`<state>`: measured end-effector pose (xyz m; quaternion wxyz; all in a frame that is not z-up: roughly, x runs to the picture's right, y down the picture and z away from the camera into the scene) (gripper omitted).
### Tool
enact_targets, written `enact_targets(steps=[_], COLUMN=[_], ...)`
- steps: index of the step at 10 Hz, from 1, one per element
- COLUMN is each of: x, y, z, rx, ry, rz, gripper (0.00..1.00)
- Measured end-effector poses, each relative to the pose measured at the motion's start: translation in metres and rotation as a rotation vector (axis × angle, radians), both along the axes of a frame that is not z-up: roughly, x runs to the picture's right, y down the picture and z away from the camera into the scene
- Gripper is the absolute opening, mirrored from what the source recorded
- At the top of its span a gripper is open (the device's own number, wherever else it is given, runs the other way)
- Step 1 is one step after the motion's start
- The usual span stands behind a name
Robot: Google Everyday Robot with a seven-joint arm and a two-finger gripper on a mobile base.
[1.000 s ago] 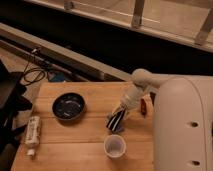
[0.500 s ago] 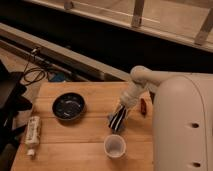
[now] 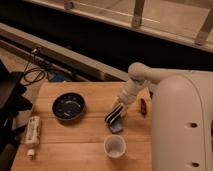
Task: Place the eraser on the white sponge
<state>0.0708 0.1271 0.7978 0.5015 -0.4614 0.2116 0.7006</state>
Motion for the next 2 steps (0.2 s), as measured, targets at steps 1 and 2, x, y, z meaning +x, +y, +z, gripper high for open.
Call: enact_targets(steps=[1, 2], x=[-0.0029, -0.0031], y=[-0.0044, -0.0104], z=[-0.0024, -0.0082], rx=[0.003, 0.004], ry=[-0.007, -0.009], rz=[-0.006, -0.007], gripper=[0.42, 0.31])
